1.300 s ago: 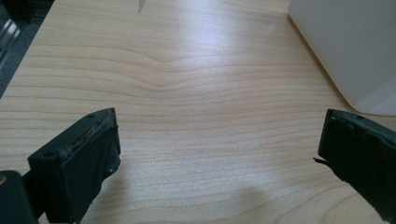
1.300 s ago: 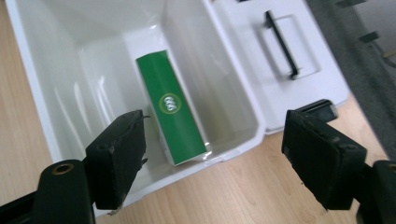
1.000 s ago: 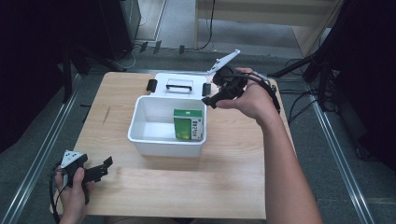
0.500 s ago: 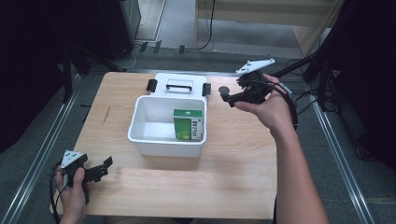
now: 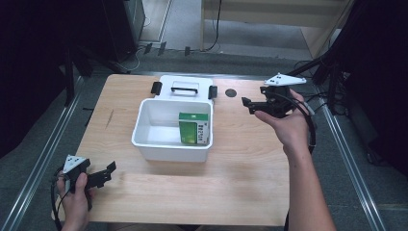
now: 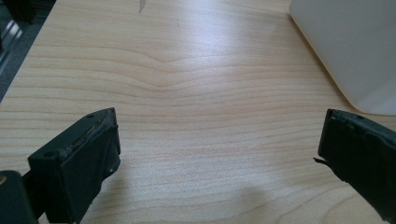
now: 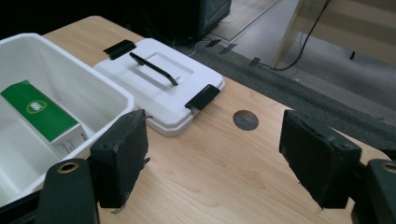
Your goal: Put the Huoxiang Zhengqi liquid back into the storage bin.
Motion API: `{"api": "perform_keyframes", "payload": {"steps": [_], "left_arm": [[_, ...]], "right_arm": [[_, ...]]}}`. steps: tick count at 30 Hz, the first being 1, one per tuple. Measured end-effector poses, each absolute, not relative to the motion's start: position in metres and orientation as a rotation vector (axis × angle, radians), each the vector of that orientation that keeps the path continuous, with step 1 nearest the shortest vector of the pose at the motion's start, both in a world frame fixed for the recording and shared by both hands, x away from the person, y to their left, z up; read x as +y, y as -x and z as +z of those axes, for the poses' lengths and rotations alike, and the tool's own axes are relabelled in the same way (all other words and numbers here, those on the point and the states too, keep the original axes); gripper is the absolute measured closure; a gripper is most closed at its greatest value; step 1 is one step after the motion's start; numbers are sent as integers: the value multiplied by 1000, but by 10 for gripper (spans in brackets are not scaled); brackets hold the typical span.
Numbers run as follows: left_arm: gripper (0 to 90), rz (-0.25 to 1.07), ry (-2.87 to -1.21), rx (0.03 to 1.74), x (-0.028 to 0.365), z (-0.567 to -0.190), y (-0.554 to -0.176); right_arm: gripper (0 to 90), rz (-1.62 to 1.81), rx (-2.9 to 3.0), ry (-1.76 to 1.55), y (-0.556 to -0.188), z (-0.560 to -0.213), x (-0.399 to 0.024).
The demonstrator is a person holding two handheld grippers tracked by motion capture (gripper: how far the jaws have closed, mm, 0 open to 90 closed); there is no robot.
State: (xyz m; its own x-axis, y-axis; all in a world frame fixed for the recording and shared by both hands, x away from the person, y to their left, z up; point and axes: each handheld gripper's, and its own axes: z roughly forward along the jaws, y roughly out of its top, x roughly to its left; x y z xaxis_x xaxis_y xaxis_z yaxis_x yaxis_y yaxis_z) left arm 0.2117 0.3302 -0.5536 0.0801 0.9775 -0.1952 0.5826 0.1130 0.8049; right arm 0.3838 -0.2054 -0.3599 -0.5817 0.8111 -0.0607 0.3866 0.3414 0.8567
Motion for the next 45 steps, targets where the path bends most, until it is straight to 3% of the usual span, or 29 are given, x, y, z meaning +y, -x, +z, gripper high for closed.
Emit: {"api": "perform_keyframes", "payload": {"steps": [15, 28, 45], "left_arm": [[1, 630, -1567, 1598, 330, -554, -212], [1, 632, -1568, 1598, 330, -554, -212], [1, 630, -1566, 1599, 330, -554, -212]], "right_arm": [[229, 1294, 1899, -1113, -363, -404, -255], [136, 1326, 1865, -1099, -341, -440, -275], [134, 1323, 1795, -1120, -307, -491, -296]]}}
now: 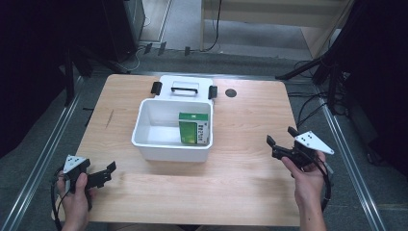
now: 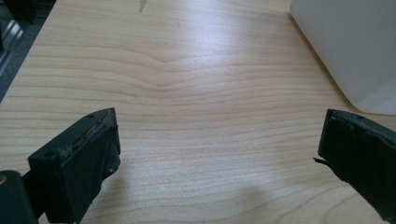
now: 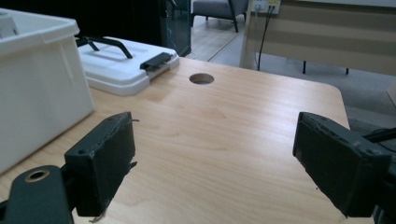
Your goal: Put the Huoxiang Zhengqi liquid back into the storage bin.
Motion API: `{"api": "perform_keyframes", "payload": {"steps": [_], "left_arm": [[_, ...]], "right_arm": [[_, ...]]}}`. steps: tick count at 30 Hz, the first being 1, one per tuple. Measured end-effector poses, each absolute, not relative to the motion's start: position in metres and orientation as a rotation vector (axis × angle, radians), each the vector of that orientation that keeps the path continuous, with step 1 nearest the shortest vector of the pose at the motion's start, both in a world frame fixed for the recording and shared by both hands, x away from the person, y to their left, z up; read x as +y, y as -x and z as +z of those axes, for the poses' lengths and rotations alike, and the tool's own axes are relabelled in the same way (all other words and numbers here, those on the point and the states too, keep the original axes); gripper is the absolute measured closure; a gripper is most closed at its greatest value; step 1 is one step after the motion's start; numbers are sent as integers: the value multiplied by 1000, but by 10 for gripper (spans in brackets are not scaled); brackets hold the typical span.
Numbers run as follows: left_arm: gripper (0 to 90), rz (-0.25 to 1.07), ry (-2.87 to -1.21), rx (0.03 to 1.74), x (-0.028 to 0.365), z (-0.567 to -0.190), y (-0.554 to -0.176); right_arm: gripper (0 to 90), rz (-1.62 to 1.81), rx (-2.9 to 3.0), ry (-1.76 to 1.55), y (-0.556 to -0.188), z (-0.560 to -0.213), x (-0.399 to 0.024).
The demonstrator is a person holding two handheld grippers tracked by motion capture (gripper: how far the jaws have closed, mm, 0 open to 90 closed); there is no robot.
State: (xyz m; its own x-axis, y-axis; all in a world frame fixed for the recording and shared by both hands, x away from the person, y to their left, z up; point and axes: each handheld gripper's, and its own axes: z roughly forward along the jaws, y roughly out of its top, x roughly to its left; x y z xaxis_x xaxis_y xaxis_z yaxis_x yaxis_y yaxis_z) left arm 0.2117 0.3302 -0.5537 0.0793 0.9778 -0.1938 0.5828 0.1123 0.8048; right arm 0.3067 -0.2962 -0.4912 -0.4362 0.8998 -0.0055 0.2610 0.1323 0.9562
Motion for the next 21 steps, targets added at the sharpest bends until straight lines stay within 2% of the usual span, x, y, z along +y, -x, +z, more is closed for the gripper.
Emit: {"api": "perform_keyframes", "payload": {"steps": [8, 21], "left_arm": [[1, 630, -1564, 1601, 330, -554, -212], [1, 630, -1558, 1605, 330, -554, -212]], "right_arm": [[134, 1320, 1774, -1170, -290, -520, -311], [138, 1306, 1743, -1196, -263, -540, -329]]}}
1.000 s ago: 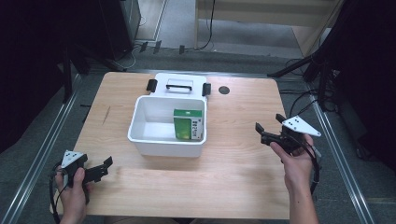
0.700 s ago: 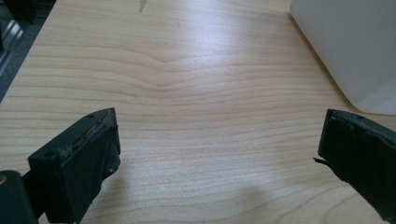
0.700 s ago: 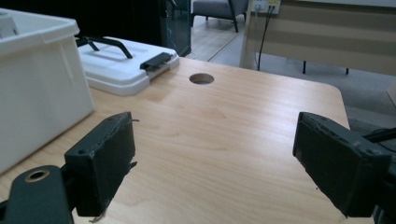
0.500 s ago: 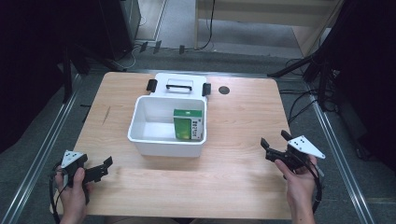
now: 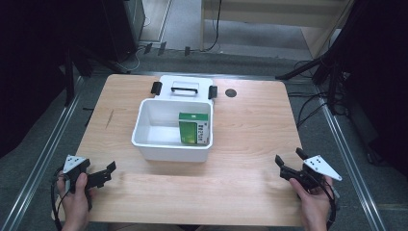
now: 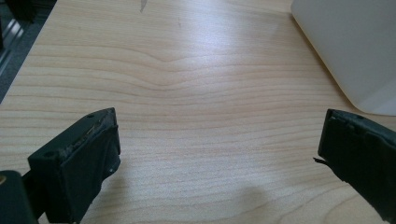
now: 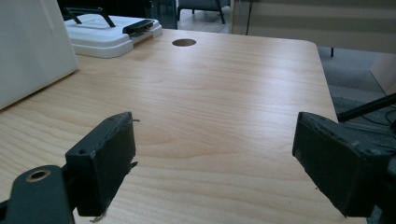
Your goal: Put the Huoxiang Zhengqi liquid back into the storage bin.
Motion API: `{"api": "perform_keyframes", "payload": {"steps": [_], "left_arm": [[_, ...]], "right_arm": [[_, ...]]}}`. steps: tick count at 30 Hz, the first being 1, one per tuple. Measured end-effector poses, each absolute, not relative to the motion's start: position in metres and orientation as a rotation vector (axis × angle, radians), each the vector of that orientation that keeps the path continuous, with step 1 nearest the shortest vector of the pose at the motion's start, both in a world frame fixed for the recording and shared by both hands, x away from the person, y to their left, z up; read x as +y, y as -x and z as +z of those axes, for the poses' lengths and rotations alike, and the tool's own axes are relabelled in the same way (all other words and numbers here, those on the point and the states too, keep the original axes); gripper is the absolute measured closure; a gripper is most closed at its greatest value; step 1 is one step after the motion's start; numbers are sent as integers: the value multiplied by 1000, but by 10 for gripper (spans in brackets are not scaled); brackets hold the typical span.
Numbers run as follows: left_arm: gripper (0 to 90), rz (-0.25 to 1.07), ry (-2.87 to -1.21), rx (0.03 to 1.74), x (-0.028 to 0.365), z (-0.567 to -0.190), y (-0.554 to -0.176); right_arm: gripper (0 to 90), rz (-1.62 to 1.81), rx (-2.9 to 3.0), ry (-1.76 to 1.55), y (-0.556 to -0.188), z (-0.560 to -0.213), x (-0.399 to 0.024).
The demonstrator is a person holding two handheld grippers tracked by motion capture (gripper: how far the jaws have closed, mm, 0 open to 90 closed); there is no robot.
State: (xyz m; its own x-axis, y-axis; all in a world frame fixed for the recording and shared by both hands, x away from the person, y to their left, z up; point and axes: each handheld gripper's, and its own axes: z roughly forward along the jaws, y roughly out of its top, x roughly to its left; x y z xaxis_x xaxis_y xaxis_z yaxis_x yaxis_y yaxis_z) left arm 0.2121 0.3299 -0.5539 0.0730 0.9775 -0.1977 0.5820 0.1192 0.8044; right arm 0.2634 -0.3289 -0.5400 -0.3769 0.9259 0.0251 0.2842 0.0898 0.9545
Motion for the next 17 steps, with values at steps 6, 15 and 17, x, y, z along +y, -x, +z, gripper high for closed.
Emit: {"api": "perform_keyframes", "payload": {"steps": [6, 15, 17], "left_arm": [[1, 627, -1562, 1606, 330, -554, -213], [1, 625, -1568, 1605, 330, -554, -213], [1, 626, -1567, 1605, 330, -554, -213]], "right_arm": [[143, 1285, 1715, -1174, -255, -545, -329], [145, 1197, 1779, -1134, -255, -545, -321], [145, 1192, 1784, -1125, -255, -545, -320]]}}
